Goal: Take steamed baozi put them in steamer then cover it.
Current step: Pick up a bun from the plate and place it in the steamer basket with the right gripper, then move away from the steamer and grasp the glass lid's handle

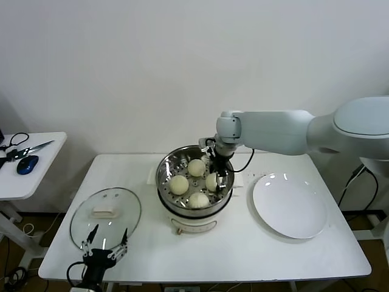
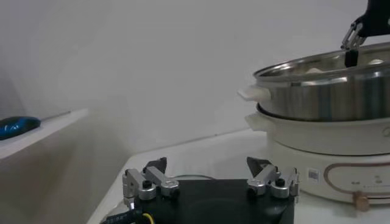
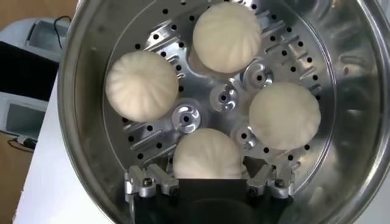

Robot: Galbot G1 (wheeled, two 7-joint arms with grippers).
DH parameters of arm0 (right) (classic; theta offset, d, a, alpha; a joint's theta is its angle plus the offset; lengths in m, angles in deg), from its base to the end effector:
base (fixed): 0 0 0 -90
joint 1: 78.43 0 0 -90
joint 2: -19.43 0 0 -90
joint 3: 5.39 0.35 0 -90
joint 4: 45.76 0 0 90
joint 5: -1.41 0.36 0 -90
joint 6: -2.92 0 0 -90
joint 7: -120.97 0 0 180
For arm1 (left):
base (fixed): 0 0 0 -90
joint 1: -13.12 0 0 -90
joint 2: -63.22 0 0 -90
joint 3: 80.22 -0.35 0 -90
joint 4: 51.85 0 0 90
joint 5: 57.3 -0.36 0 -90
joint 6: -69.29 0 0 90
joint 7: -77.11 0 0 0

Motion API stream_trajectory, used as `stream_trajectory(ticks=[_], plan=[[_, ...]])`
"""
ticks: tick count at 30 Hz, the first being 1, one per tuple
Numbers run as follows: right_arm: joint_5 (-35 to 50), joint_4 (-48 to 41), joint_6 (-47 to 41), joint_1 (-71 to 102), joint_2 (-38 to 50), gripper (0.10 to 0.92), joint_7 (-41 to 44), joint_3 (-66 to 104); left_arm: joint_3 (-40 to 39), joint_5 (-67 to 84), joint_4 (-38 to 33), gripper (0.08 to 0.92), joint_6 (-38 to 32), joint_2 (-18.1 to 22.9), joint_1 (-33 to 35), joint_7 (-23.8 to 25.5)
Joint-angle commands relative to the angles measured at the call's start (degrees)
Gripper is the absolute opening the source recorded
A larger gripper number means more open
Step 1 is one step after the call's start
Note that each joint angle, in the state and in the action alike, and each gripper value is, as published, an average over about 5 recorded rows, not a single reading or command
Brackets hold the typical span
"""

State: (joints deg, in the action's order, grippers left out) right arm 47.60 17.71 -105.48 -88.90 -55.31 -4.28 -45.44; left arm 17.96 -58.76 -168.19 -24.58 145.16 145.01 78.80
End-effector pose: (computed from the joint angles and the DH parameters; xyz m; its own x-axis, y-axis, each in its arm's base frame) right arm 0.5861 0.1034 -0.1025 -0.0393 -0.1268 0.9912 -0.9739 -0.2171 -0.0664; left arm 0.1162 0.0721 -0.3487 -0.9807 -0.0207 0.1943 0.0223 0.9760 0.2168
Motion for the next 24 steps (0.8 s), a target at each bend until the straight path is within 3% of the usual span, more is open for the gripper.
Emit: stream_trajectory(ticks=[1,7,13,18,24], plan=[[-0.98,1.00,1.18,-3.74,3.48,0.822,2.83,3.32,0.04,-0.10,-0.19,0.823,0.09,-0.07,-0.01,-0.03],[0.68,3.29,5.51,-6.69,11.36,0.823,-0.40,7.87,0.15,-0.34,-0.45,0.823,0.21,0.05,-0.33,-0.02],[7.12,13.01,19.35,-5.17,24.51,0.823,-26.06,8.19,0.57,-1.02,-0.23,0.823,0.59,0.75,-1.56,-0.09],[5.40,15.81,28.15,8.05,36.26,0.823,-38.68,19.82,-0.08,-2.15,-0.45,0.823,0.68,0.89,-1.54,-0.23],[2.12,16.73,31.73,33.96,43.09,0.823,-42.93,48.51,-0.31,-3.44,-1.00,0.823,0.92,1.47,-1.47,-0.62]])
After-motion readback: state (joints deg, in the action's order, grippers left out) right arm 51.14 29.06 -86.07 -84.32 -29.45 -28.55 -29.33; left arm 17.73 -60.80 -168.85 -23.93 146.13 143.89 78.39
